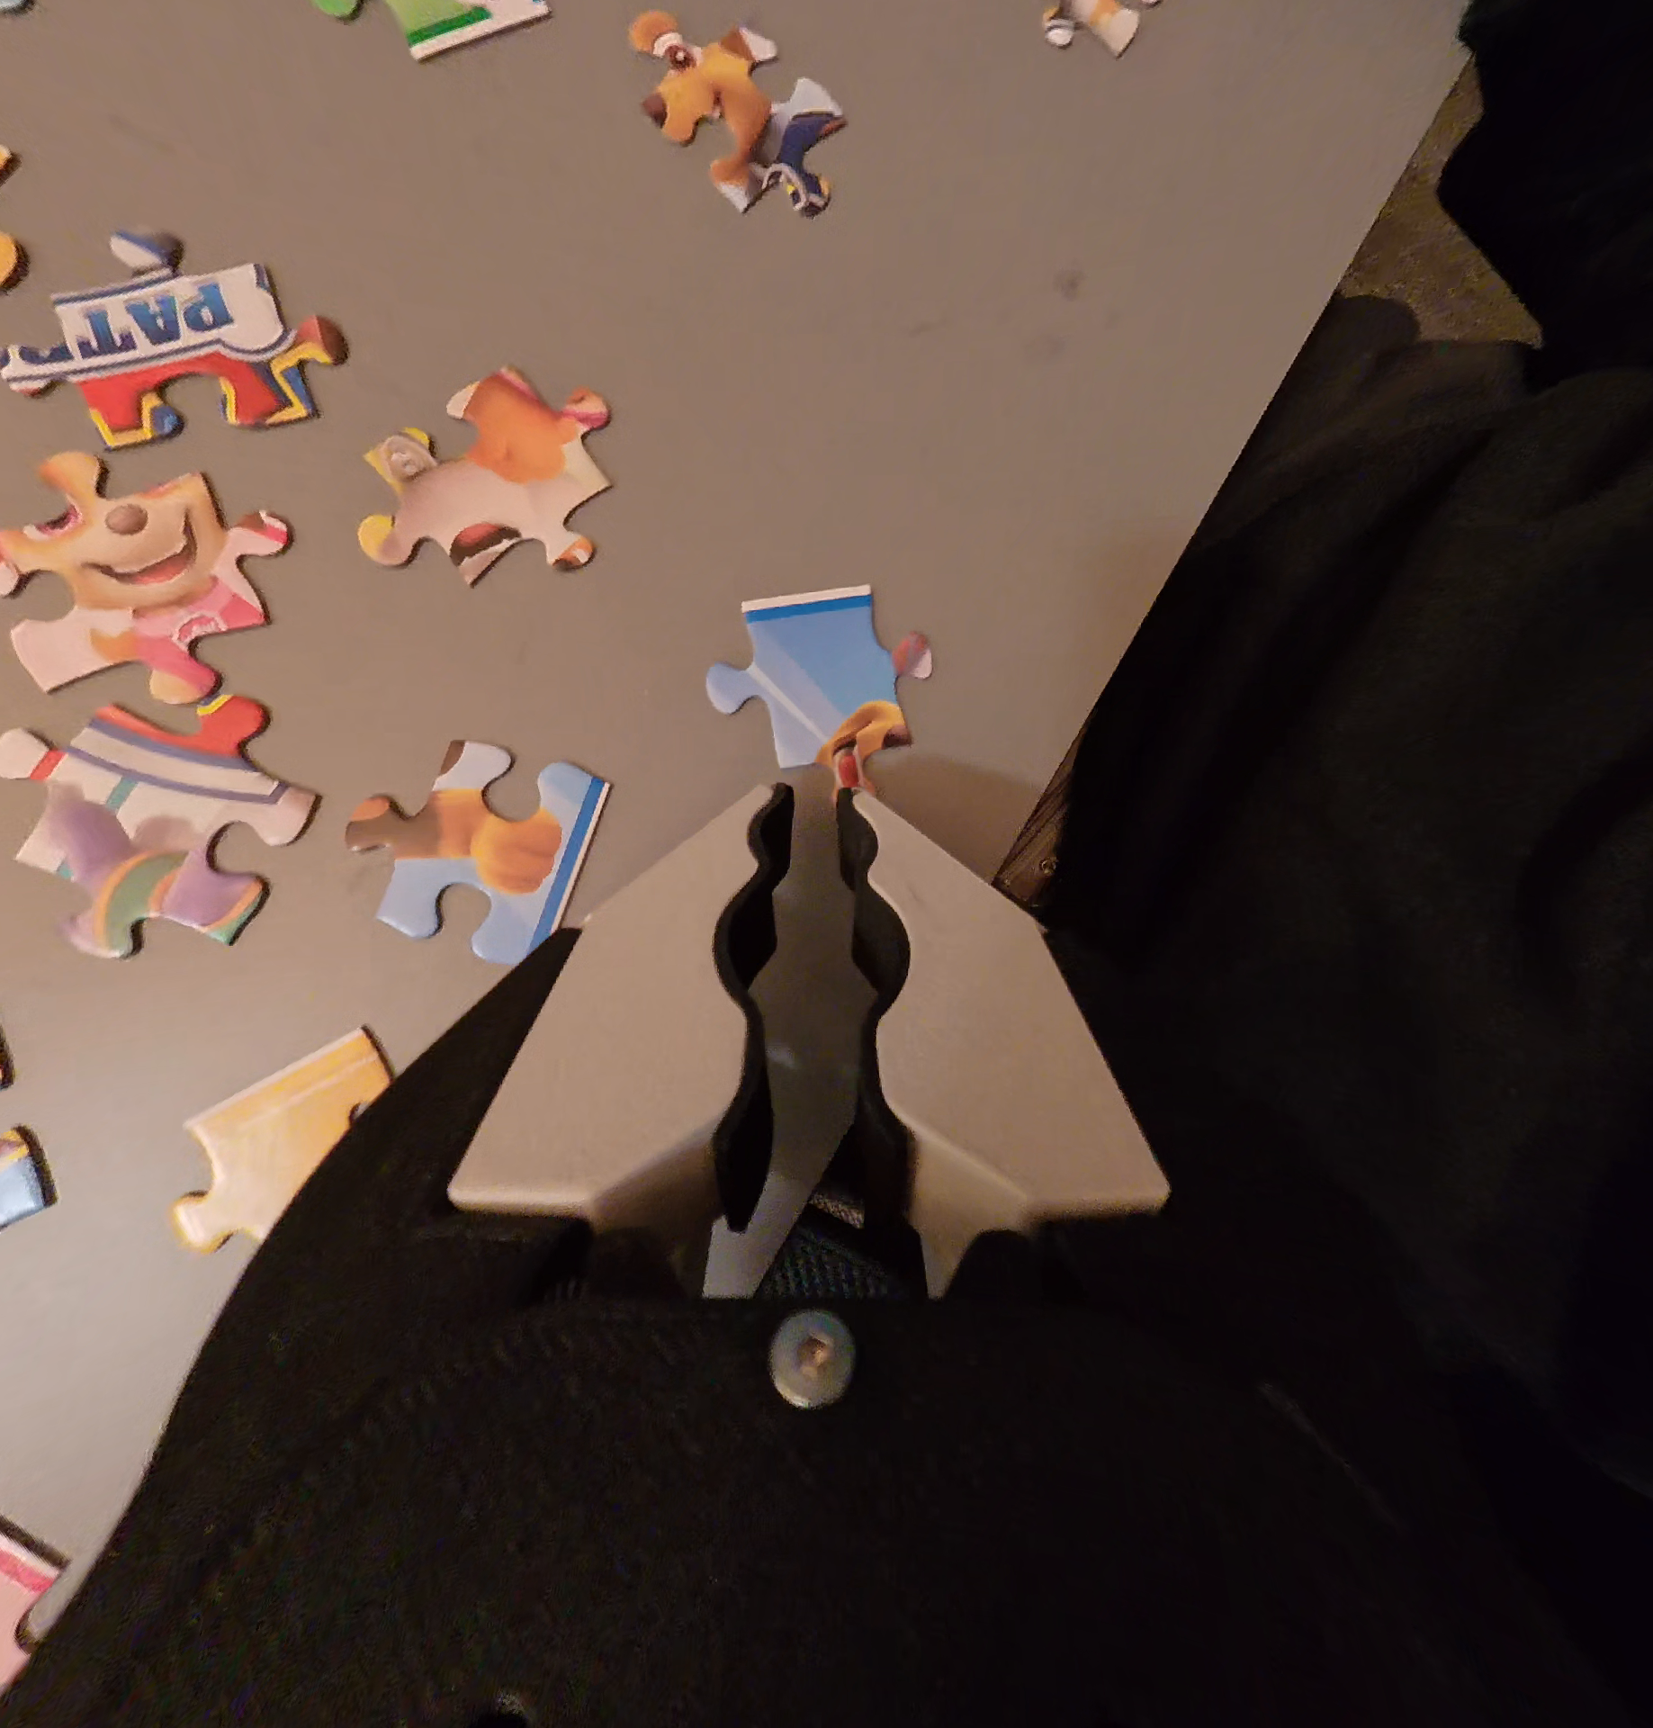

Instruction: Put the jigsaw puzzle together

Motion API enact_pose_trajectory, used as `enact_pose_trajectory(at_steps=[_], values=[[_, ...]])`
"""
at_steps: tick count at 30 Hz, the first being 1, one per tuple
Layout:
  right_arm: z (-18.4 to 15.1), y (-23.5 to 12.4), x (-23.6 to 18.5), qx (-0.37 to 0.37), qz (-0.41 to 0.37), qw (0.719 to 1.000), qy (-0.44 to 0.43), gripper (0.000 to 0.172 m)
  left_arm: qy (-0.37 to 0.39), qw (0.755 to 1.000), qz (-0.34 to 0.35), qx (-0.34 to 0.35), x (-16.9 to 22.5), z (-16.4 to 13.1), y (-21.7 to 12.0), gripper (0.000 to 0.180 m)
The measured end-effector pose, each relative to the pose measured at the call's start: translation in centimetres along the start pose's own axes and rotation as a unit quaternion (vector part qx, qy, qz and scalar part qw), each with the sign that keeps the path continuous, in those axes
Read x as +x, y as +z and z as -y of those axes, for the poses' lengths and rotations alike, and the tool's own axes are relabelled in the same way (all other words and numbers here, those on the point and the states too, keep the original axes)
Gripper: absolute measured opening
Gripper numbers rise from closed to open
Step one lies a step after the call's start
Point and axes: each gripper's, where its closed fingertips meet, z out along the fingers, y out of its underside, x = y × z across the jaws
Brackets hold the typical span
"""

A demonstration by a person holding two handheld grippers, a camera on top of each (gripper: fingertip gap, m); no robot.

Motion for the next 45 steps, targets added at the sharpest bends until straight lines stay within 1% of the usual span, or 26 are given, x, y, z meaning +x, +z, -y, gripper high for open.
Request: enact_pose_trajectory(at_steps=[7,12,15,19,22,24,26,29,31,33,37,40,45], values=[[0.0,0.0,0.0,-0.001,0.000,1.000,-0.002,0.000,-0.003,1.000,-0.002,-0.021,-0.1,-0.8,0.5,0.005],[0.0,0.0,-0.1,-0.001,0.000,1.000,-0.003,0.000,0.001,1.000,-0.015,-0.024,0.5,-0.7,0.7,0.001],[0.0,0.0,-0.1,-0.002,0.001,1.000,-0.004,0.000,0.013,0.999,-0.031,-0.023,1.4,-0.3,1.3,0.002],[0.0,0.0,-0.1,-0.002,0.001,1.000,-0.005,0.000,0.039,0.997,-0.065,-0.010,3.4,1.1,2.7,0.010],[-0.1,0.0,-0.1,-0.003,0.001,1.000,-0.007,0.000,0.066,0.993,-0.099,0.005,5.7,2.7,4.4,0.021],[0.0,0.0,-0.2,-0.001,0.001,1.000,-0.008,0.000,0.077,0.990,-0.116,0.008,6.8,3.2,4.8,0.023],[0.0,0.0,-0.2,0.000,0.001,1.000,-0.008,0.000,0.078,0.992,-0.099,0.031,6.2,3.9,4.3,0.024],[0.0,0.0,-0.2,-0.001,0.002,1.000,-0.008,0.000,0.046,0.992,-0.055,0.100,3.5,5.9,2.4,0.024],[0.0,0.0,-0.2,-0.001,0.002,1.000,-0.010,0.000,0.035,0.991,-0.028,0.124,2.1,6.3,1.6,0.027],[0.0,0.0,-0.3,-0.002,0.002,1.000,-0.011,0.000,0.035,0.992,-0.016,0.116,1.5,5.8,1.6,0.033],[0.0,0.0,-0.2,-0.002,0.001,1.000,-0.011,0.000,0.032,0.995,-0.008,0.090,1.2,5.0,2.9,0.045],[0.0,0.0,-0.3,-0.002,0.002,1.000,-0.012,0.000,0.039,0.996,-0.001,0.083,1.1,4.9,3.3,0.046],[0.0,0.0,-0.3,-0.003,0.003,1.000,-0.011,0.000,0.060,0.997,-0.002,0.042,1.7,3.5,4.0,0.048]])
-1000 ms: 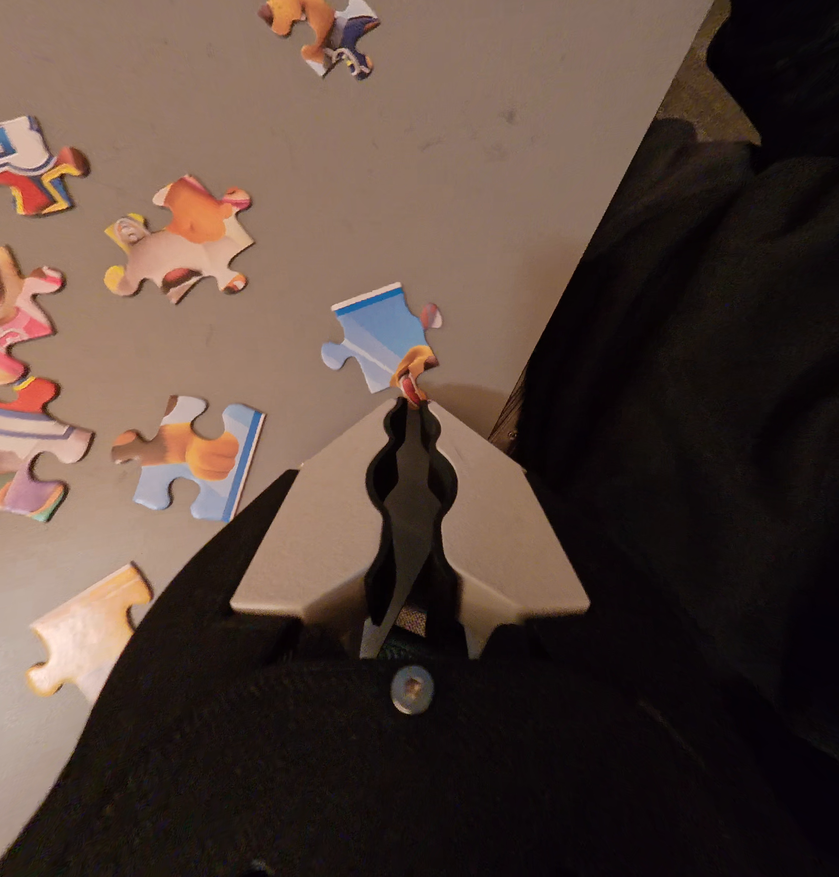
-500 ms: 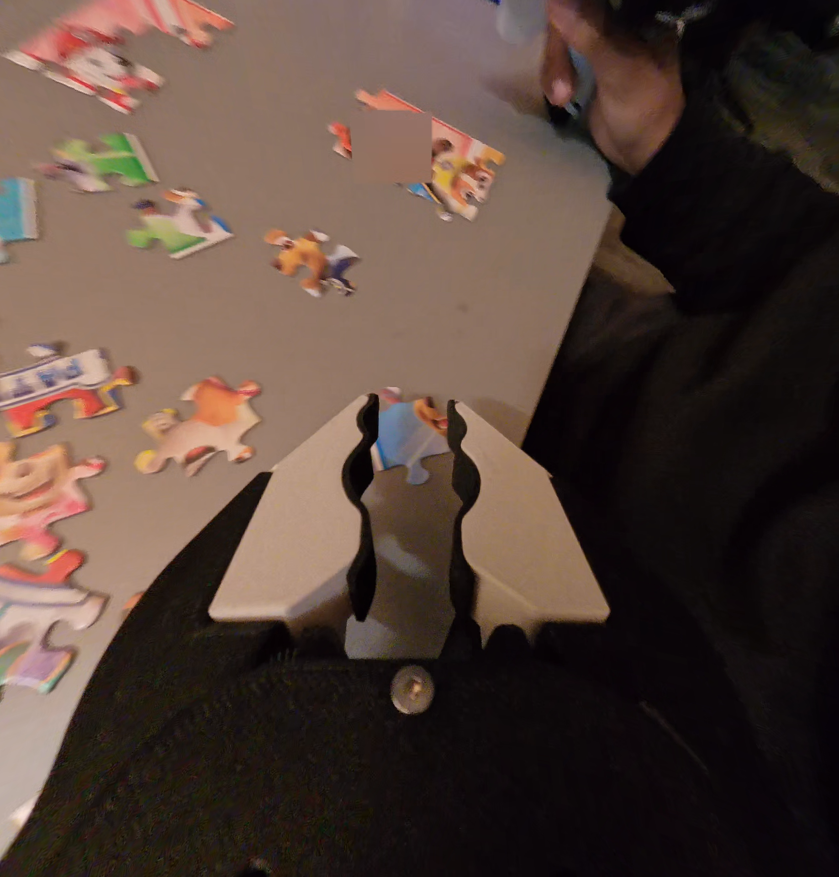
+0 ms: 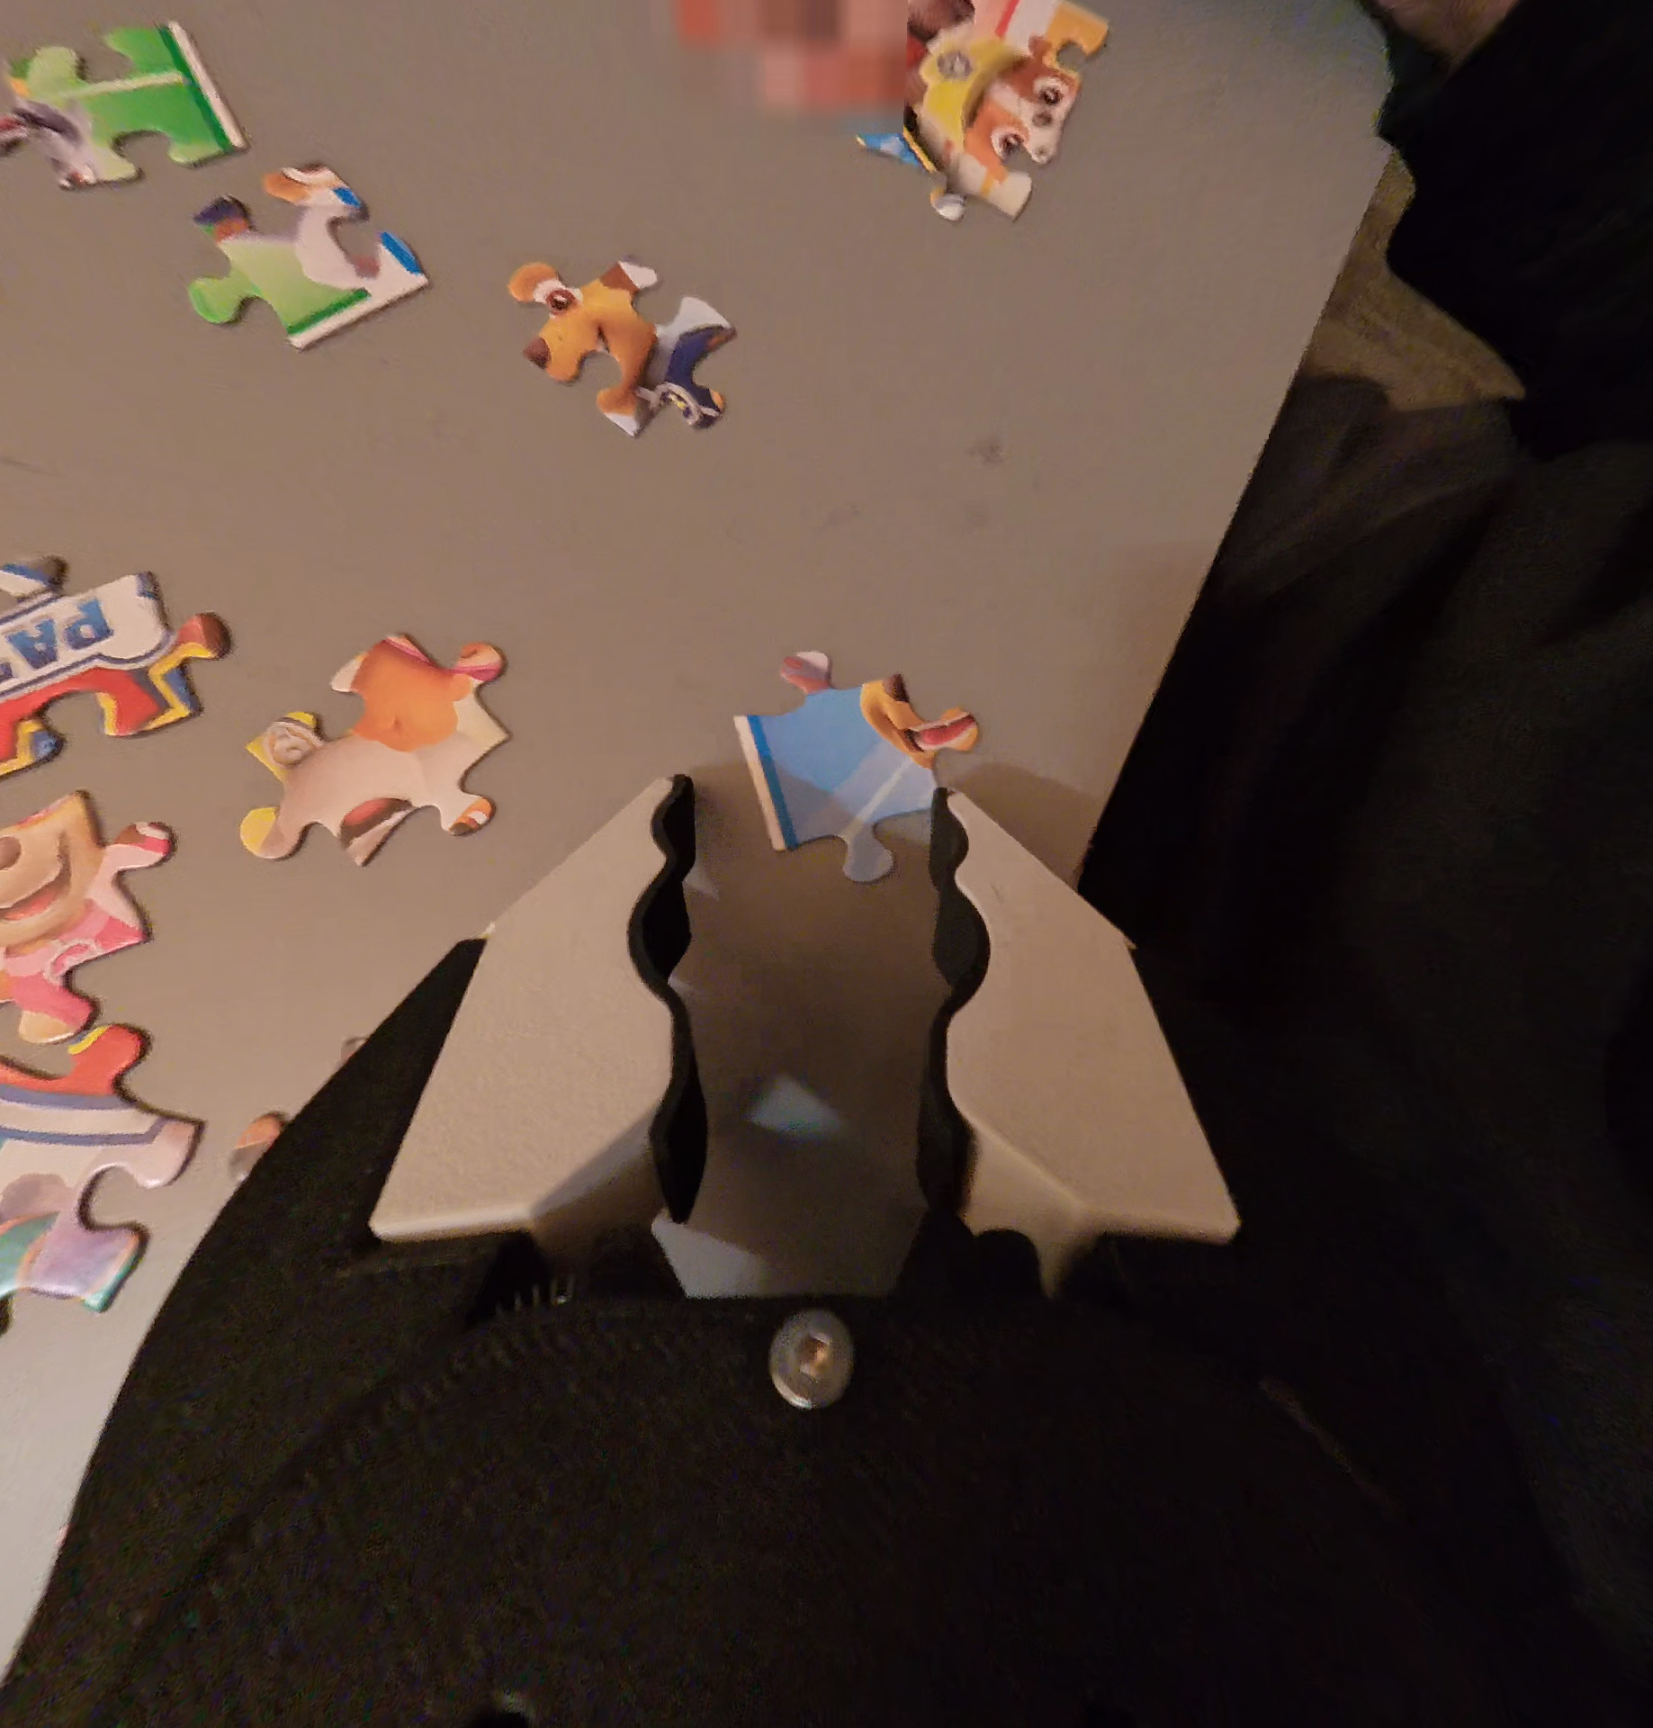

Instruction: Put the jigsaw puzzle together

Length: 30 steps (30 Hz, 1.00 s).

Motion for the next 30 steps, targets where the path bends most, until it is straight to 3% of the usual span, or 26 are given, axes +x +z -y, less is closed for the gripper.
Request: enact_pose_trajectory(at_steps=[12,15,22,30], values=[[0.0,0.0,0.0,-0.001,0.000,1.000,-0.001,0.000,0.041,0.998,0.033,-0.019,0.0,0.0,0.6,0.055],[0.0,0.0,0.0,-0.001,0.000,1.000,-0.001,0.000,0.042,0.998,0.045,-0.016,-0.2,0.3,0.8,0.040],[0.0,0.0,0.0,0.000,0.000,1.000,-0.001,0.000,0.038,0.998,0.053,-0.012,-0.3,0.8,1.3,0.040],[0.1,0.0,0.0,0.002,0.001,1.000,0.001,0.000,0.002,0.998,0.045,0.048,-1.0,2.8,1.0,0.040]])
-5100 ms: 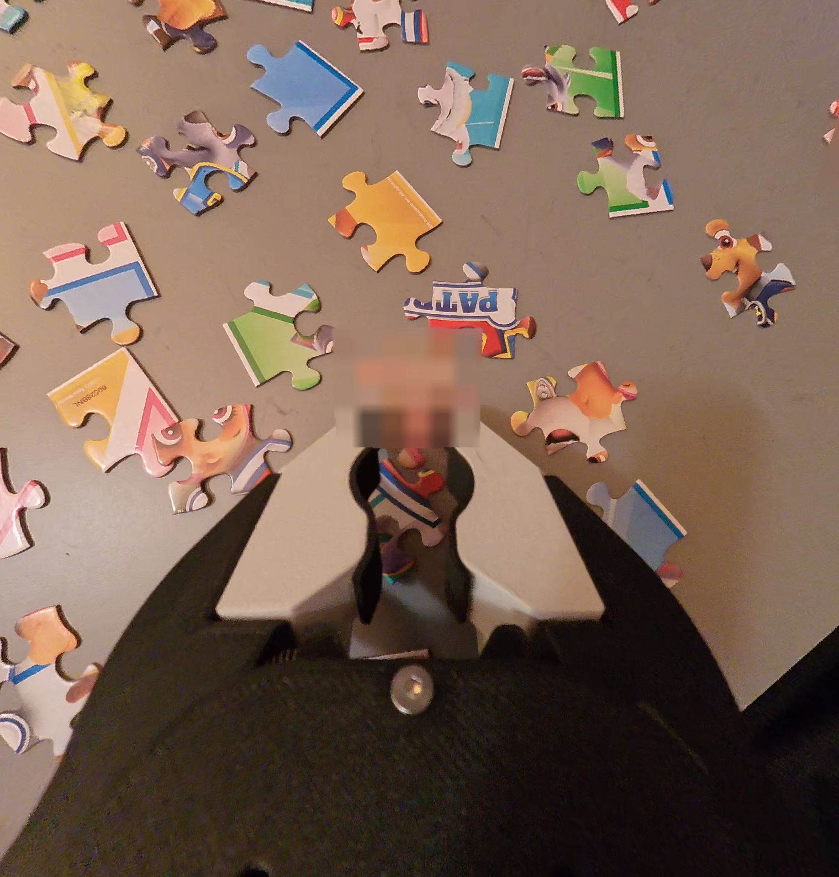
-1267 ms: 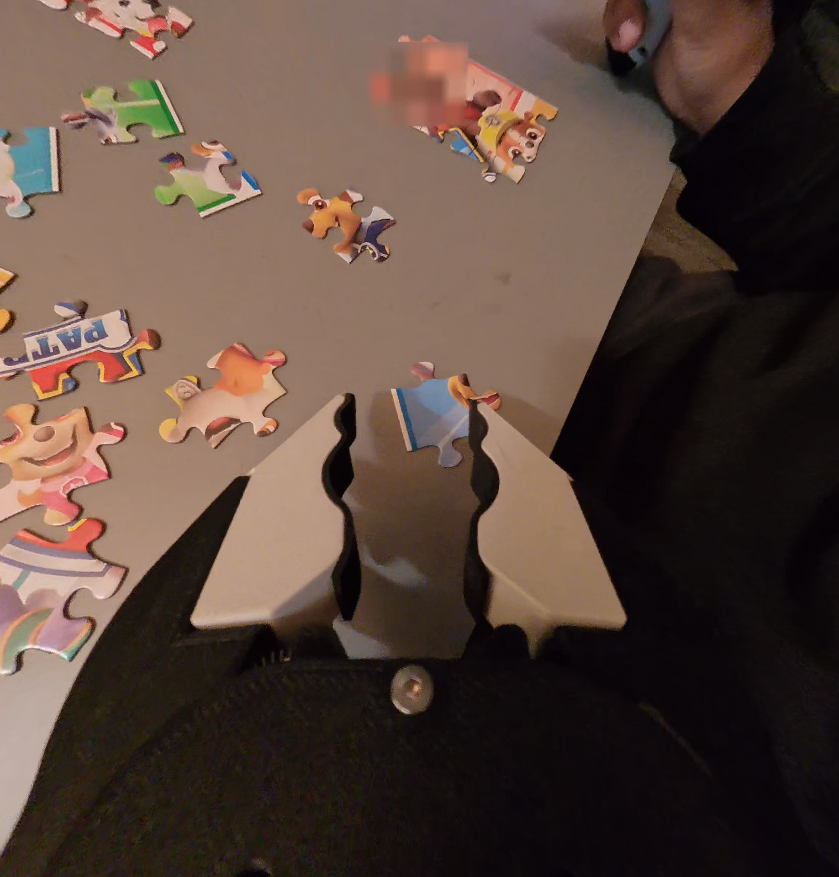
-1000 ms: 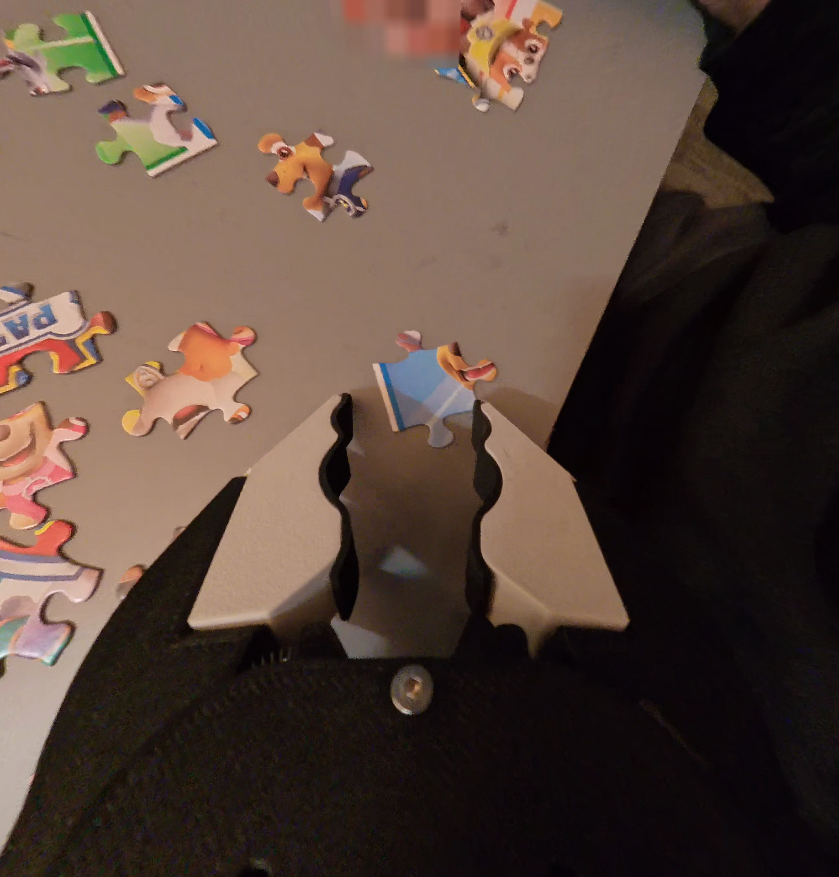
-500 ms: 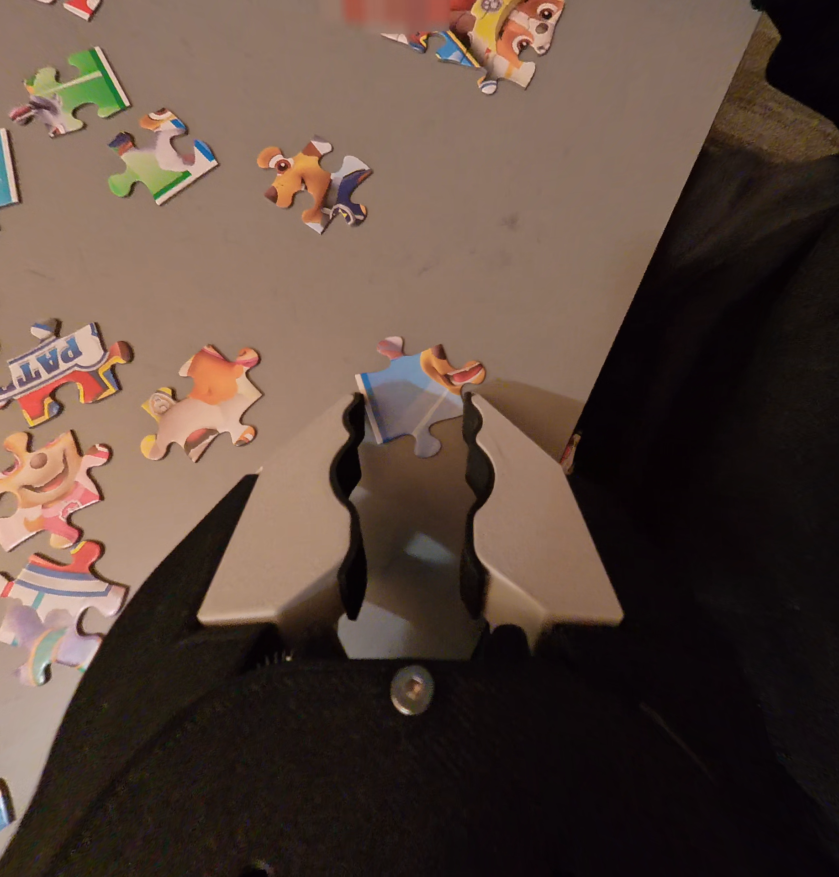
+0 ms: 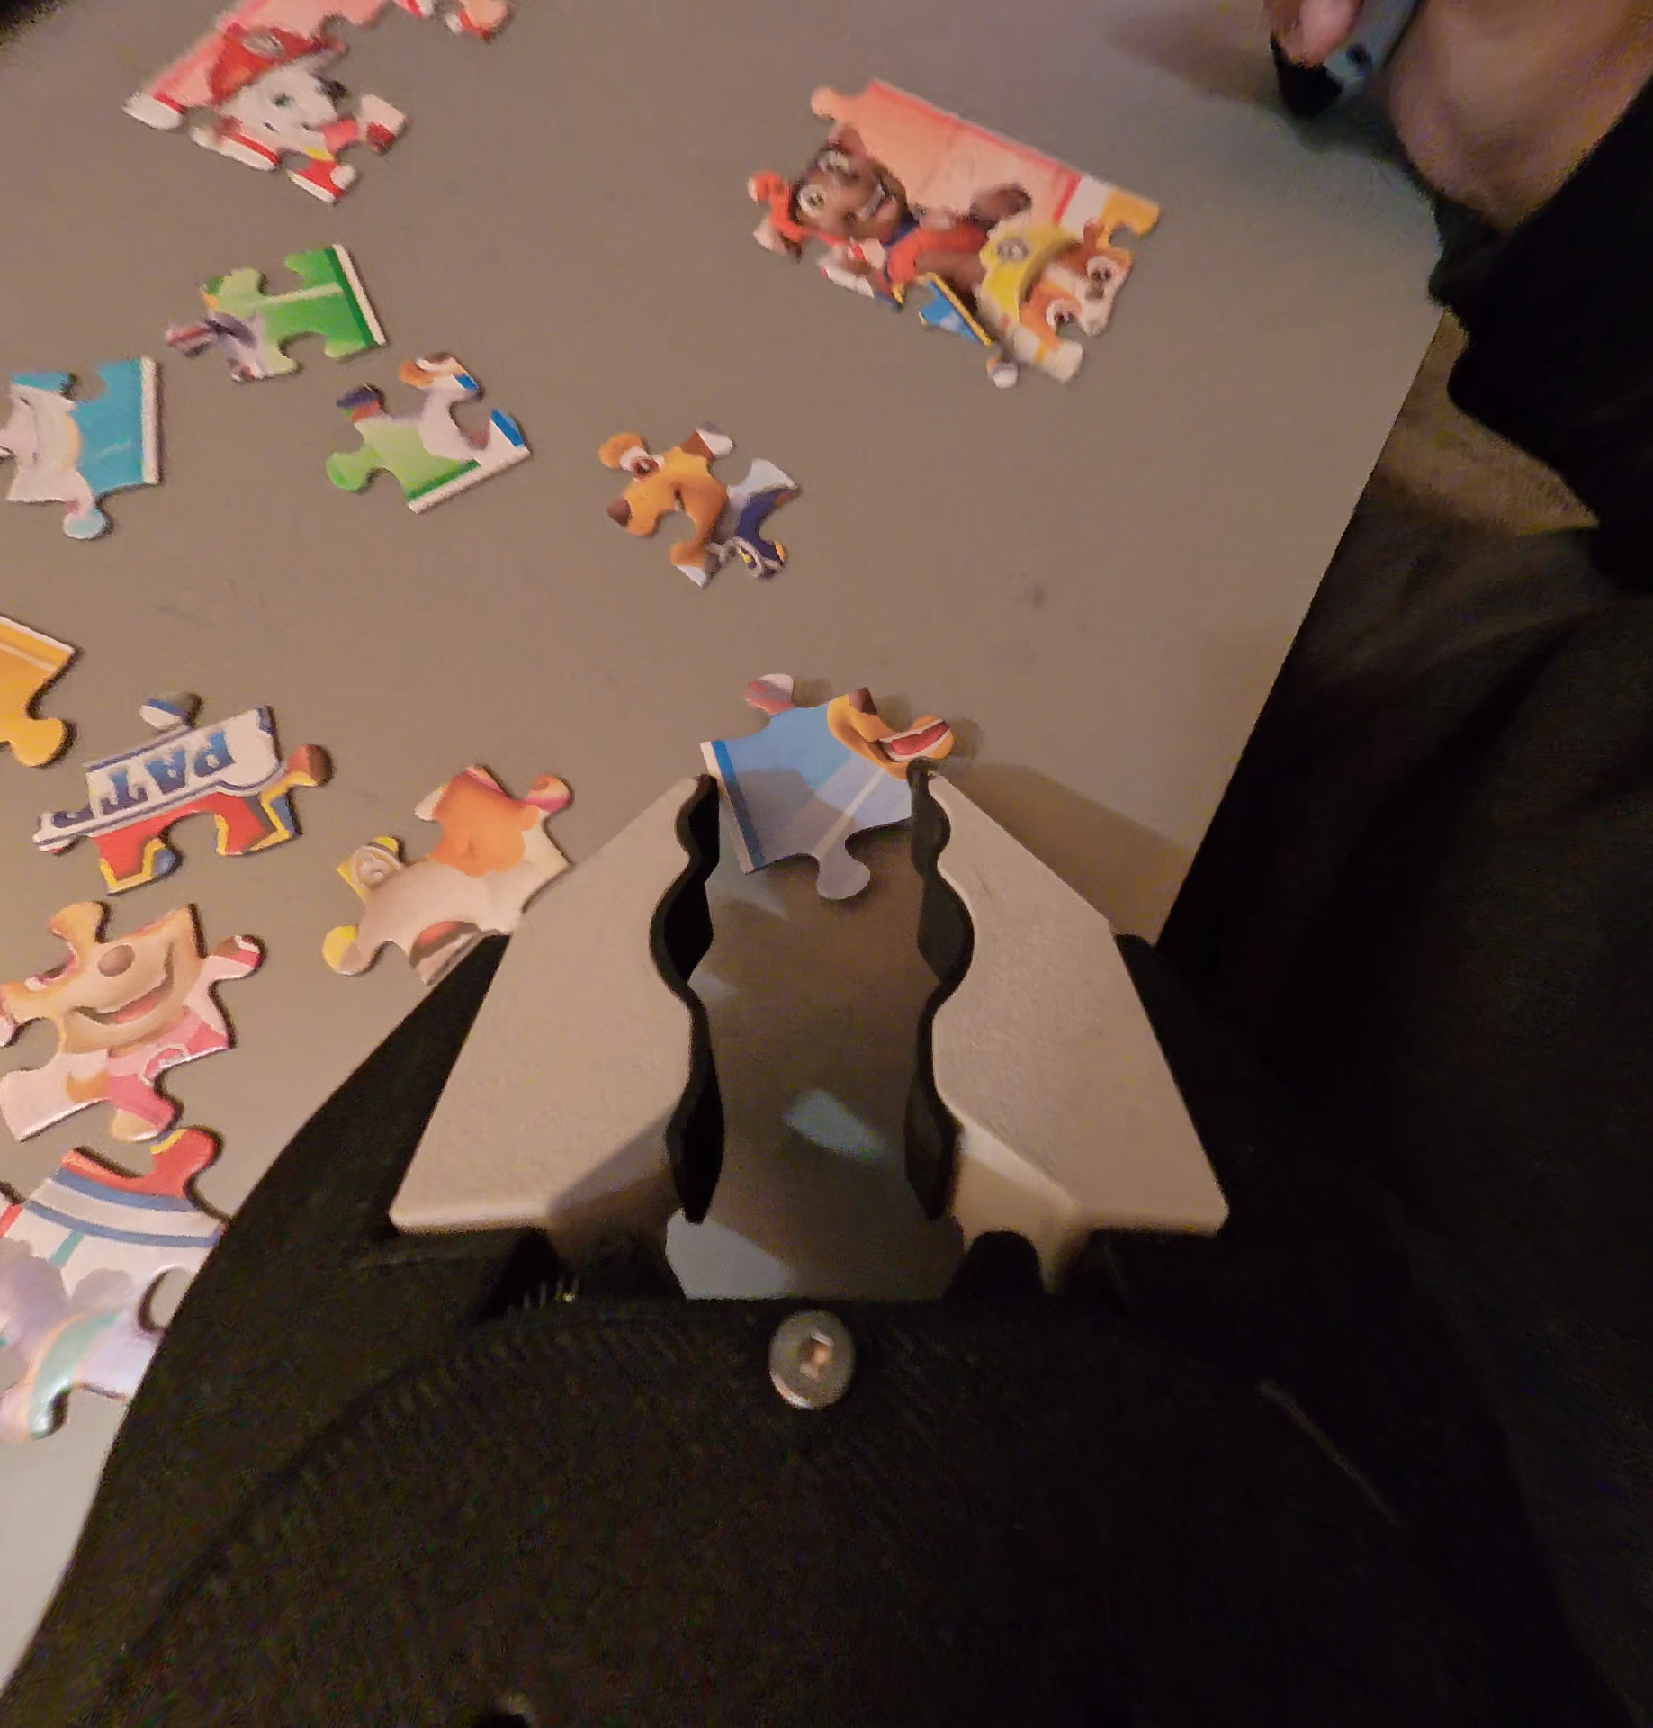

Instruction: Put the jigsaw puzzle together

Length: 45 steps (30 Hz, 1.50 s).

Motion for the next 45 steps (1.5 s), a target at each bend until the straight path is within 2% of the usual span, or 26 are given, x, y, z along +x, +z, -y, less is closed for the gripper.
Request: enact_pose_trajectory(at_steps=[4,9,13,19,25,31,36,40,45], values=[[0.1,-0.1,0.0,0.003,0.001,1.000,0.002,0.000,-0.035,0.998,0.042,0.021,-1.8,1.8,0.3,0.040],[0.3,-0.3,0.1,0.014,0.002,1.000,0.004,0.000,-0.078,0.993,0.090,0.004,-3.4,3.2,2.2,0.040],[0.6,-0.6,0.1,0.025,0.003,1.000,0.007,0.000,-0.110,0.981,0.160,-0.013,-5.8,3.8,3.1,0.040],[1.0,-0.9,0.2,0.041,0.007,0.999,0.022,0.000,-0.136,0.972,0.186,-0.036,-6.3,3.6,3.7,0.040],[1.1,-0.9,0.2,0.044,0.010,0.999,0.025,0.000,-0.136,0.971,0.194,-0.041,-5.6,3.7,4.0,0.035],[1.1,-0.9,0.1,0.044,0.012,0.999,0.024,0.000,-0.127,0.972,0.192,-0.046,-5.0,3.5,4.4,0.039],[1.1,-0.9,0.1,0.044,0.011,0.999,0.023,0.000,-0.105,0.976,0.191,-0.011,-5.3,4.7,3.7,0.039],[1.0,-0.8,-0.1,0.040,0.011,0.999,0.017,0.000,-0.070,0.976,0.204,-0.006,-6.1,5.6,3.6,0.009],[1.0,-0.8,-0.1,0.040,0.010,0.999,0.013,0.000,-0.074,0.981,0.177,-0.029,-6.5,5.3,4.8,0.004]])
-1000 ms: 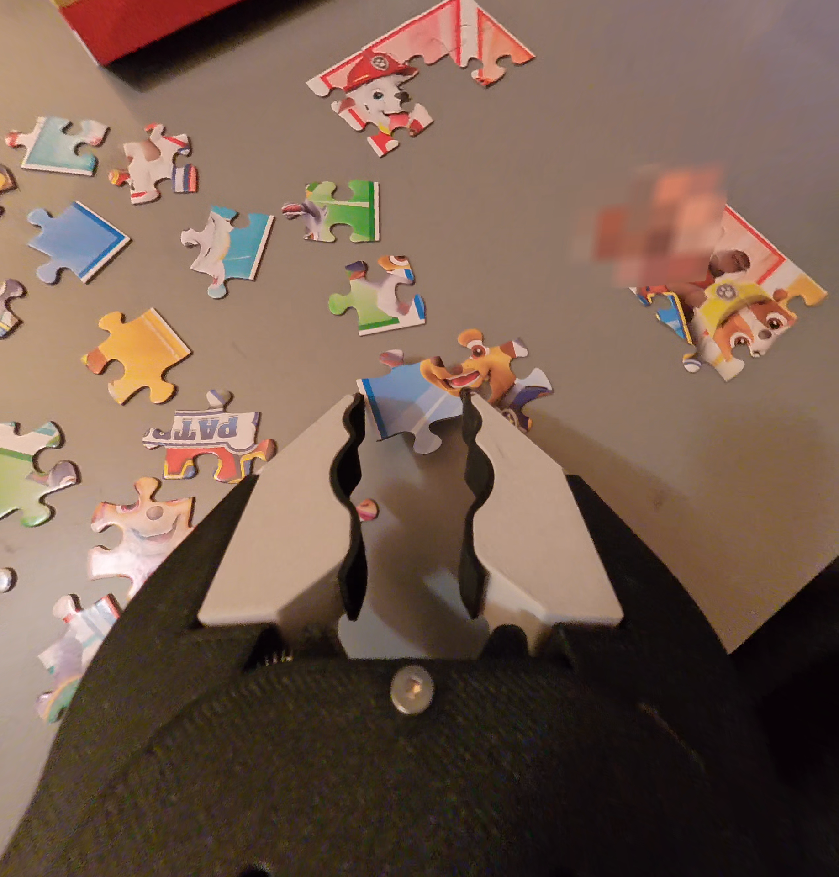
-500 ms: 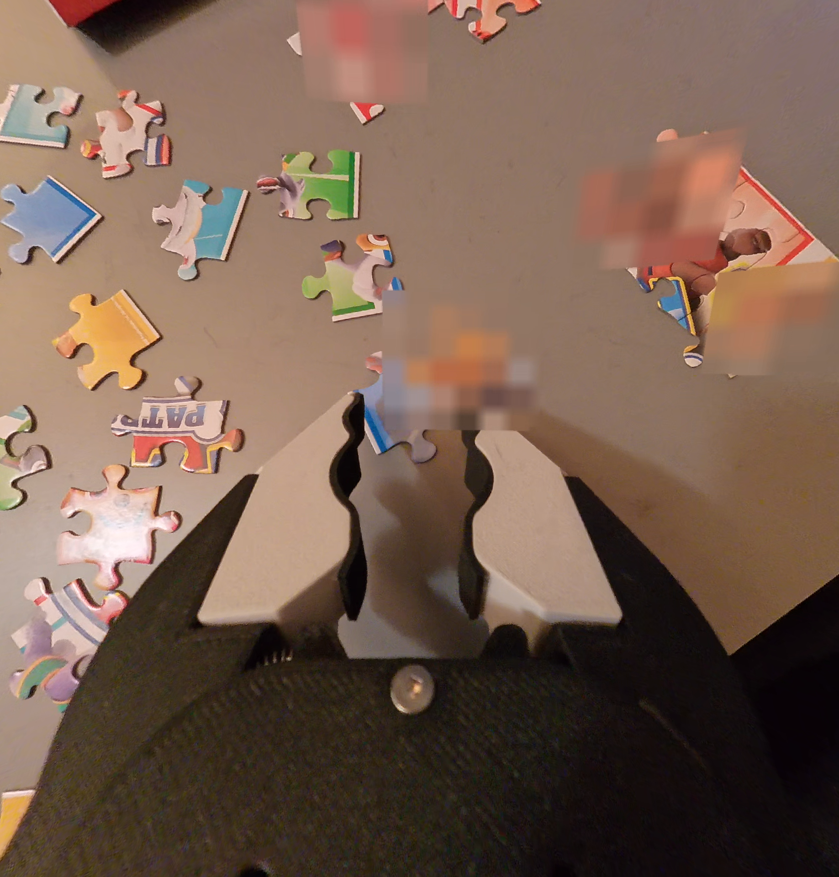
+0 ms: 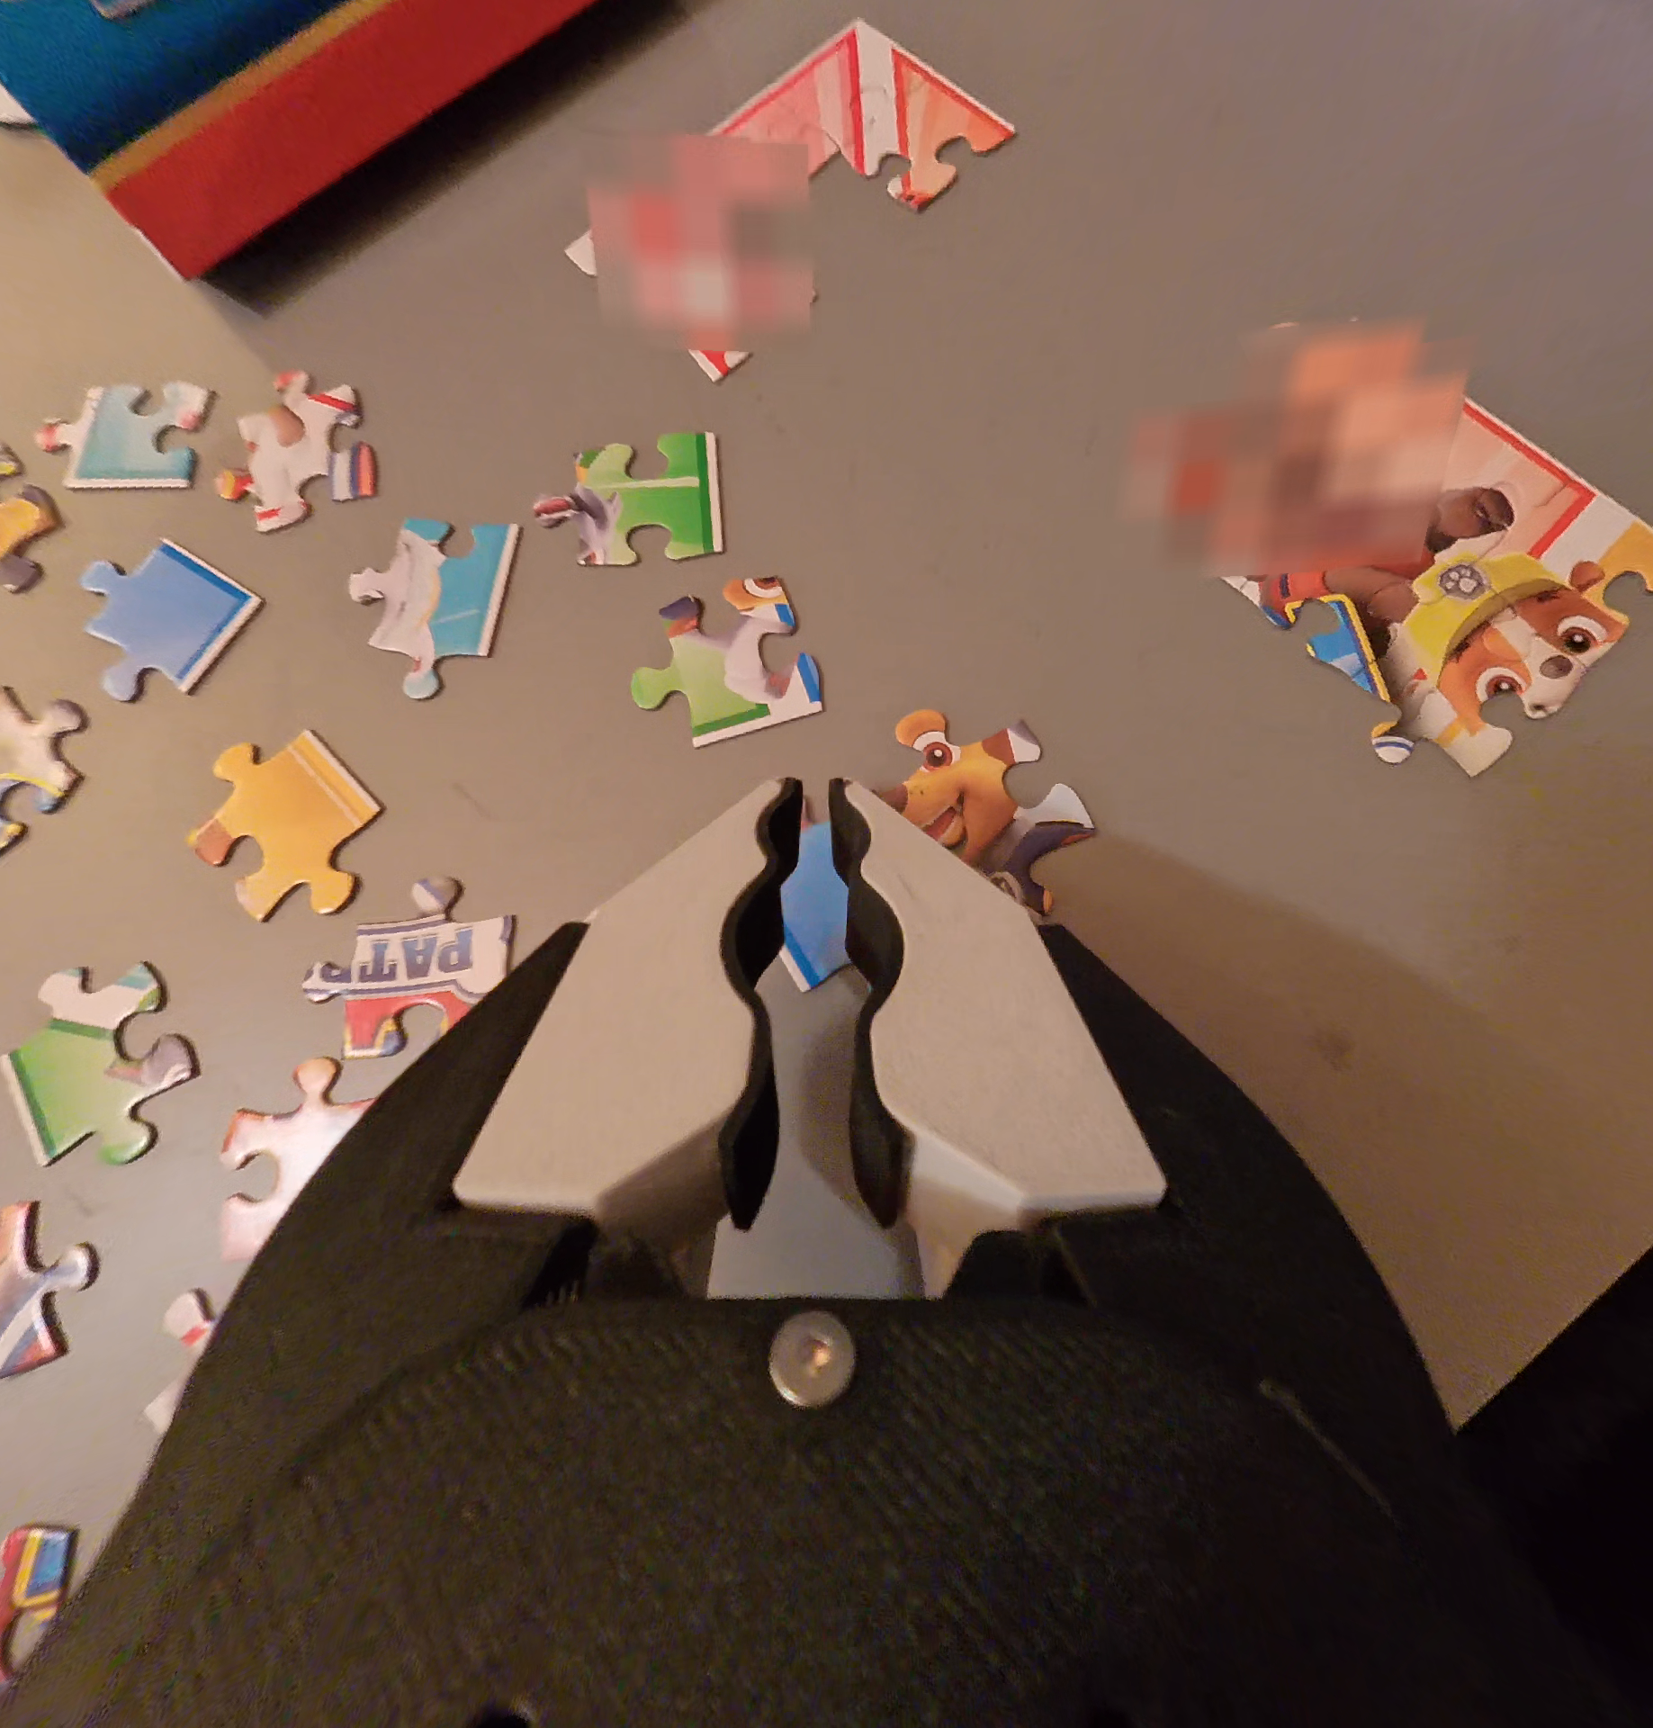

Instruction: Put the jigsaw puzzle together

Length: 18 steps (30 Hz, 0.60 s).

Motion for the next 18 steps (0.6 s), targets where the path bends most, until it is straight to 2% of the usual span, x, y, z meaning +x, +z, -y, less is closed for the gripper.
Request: enact_pose_trajectory(at_steps=[9,18], values=[[0.0,0.0,0.0,0.002,0.000,1.000,0.000,0.000,0.015,0.999,-0.035,-0.032,1.6,-1.7,0.5,0.002],[0.0,0.0,0.0,0.001,-0.001,1.000,-0.002,0.000,0.021,0.998,-0.049,-0.041,2.0,-2.0,0.3,0.002]])
